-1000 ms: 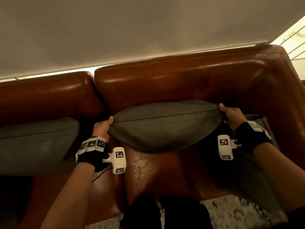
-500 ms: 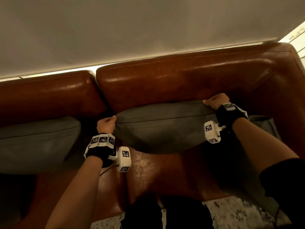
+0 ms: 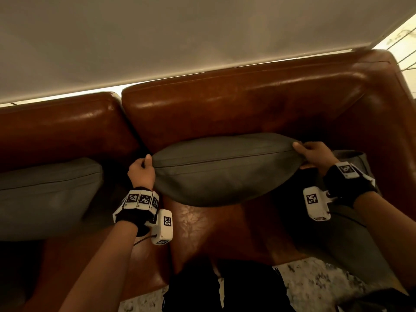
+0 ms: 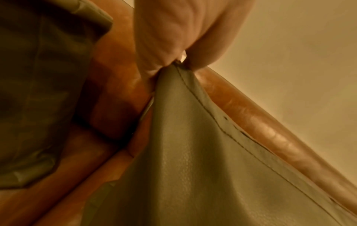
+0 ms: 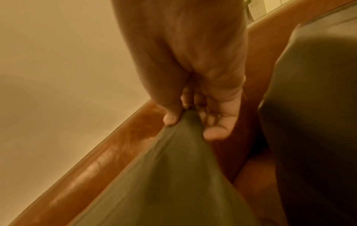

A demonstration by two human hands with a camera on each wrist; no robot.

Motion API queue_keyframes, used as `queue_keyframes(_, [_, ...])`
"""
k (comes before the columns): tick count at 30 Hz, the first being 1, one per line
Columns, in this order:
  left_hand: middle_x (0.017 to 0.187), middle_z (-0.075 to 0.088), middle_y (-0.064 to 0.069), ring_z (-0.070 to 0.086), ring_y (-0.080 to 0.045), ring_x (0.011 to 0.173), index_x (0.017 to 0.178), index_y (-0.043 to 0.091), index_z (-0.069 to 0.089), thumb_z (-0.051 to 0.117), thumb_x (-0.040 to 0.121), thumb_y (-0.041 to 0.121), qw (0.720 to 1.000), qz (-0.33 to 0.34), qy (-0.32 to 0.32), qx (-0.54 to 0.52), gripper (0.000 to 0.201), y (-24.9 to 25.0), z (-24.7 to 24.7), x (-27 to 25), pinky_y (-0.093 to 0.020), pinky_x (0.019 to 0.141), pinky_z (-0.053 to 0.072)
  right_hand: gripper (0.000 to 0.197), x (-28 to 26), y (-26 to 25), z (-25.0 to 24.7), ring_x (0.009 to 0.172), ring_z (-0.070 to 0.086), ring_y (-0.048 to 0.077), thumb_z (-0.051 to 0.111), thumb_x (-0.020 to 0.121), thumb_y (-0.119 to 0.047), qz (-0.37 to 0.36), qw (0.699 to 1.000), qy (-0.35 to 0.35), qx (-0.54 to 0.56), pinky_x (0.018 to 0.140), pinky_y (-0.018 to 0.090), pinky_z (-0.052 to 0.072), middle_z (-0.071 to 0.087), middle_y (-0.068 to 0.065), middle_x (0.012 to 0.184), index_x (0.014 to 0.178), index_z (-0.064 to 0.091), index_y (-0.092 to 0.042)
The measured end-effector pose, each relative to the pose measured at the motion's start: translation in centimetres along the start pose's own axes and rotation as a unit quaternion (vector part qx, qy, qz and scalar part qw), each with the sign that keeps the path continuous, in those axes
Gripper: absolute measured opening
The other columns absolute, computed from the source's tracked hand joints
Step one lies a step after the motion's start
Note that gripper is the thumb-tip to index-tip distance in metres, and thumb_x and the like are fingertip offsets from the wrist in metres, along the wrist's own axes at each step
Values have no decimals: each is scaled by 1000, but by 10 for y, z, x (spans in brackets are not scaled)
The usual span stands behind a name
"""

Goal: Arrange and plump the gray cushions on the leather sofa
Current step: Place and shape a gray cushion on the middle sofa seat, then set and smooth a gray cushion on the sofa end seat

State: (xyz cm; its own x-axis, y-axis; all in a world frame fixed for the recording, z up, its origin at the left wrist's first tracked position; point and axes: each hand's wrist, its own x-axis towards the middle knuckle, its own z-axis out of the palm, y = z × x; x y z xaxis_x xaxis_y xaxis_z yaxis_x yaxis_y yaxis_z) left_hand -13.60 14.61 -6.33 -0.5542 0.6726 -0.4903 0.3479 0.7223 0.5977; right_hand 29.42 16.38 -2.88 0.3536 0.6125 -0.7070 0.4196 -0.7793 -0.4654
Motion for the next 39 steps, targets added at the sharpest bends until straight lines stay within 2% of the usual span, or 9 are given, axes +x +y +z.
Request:
queue_keyframes(4, [121, 57, -26, 51, -38, 117, 119, -5, 56, 40, 98, 29, 999, 13, 22, 30, 42, -2, 0, -3, -42, 100, 38, 46, 8, -28, 1, 91, 61, 33, 54, 90, -43, -82, 992, 86, -50, 67, 34, 49, 63, 20, 95, 100, 64, 1])
queue_keyframes(11, [123, 56, -27, 50, -40, 117, 120, -3, 55, 38, 99, 30, 997, 32, 55, 42, 42, 2, 14, -4, -42, 98, 38, 57, 20, -43, 30, 118, 51, 39, 40, 95, -47, -9, 988, 130, -82, 89, 40, 41, 51, 23, 131, 126, 47, 1])
queue_keyframes(16, [131, 49, -29, 45, -40, 123, 129, -2, 45, 26, 101, 33, 997, 46, 61, 4, 49, -23, 2, -14, -42, 102, 32, 52, -4, -27, 16, 120, 48, 37, 43, 96, -42, -76, 983, 157, -61, 95, 38, 39, 52, 23, 129, 125, 46, 1])
queue_keyframes(20, [121, 57, -27, 53, -42, 114, 123, 0, 46, 22, 99, 41, 999, -19, -12, 27, 53, -87, -5, -29, -44, 99, 40, 48, -42, 3, -14, 105, 56, 27, 46, 95, -40, -106, 977, 185, -28, 82, 34, 41, 58, 13, 117, 128, 46, -6])
queue_keyframes(25, [88, 58, -13, 53, -23, 68, 95, 10, 51, 36, 99, 19, 937, -60, -300, 167, 18, -124, 21, -94, -26, 61, 36, 41, -94, 82, -63, 107, 53, 22, 48, 95, -33, -88, 969, 230, 15, 89, 34, 43, 56, 10, 118, 126, 48, -6])
queue_keyframes(29, [90, 64, -11, 59, -20, 84, 102, 9, 62, 47, 95, 15, 858, 96, -433, 259, 17, -72, 75, -143, -25, 69, 37, 38, -114, 174, -90, 114, 53, 31, 50, 94, -31, -3, 963, 265, 54, 92, 37, 41, 55, 17, 123, 123, 51, -6])
queue_keyframes(31, [84, 62, -7, 57, -13, 72, 100, 11, 61, 45, 96, 14, 837, 171, -468, 227, 17, -18, 106, -171, -14, 61, 42, 38, -120, 221, -99, 117, 49, 38, 48, 94, -33, 68, 951, 294, 66, 98, 46, 41, 51, 21, 126, 122, 53, -9])
queue_keyframes(35, [91, 60, -7, 56, -9, 74, 110, 3, 60, 40, 98, 12, 814, 311, -452, 189, 25, 96, 184, -219, -3, 57, 41, 42, -119, 298, -96, 120, 43, 43, 38, 98, -33, 203, 913, 318, 158, 101, 46, 34, 43, 26, 132, 124, 49, -4])
queue_keyframes(39, [122, 60, -13, 55, -26, 114, 118, 7, 58, 39, 97, 13, 811, 400, -382, 191, 29, 176, 280, -238, -39, 98, 45, 27, -98, 357, -64, 110, 53, 38, 38, 94, -26, 283, 846, 272, 360, 97, 51, 43, 54, 25, 123, 101, 54, -5])
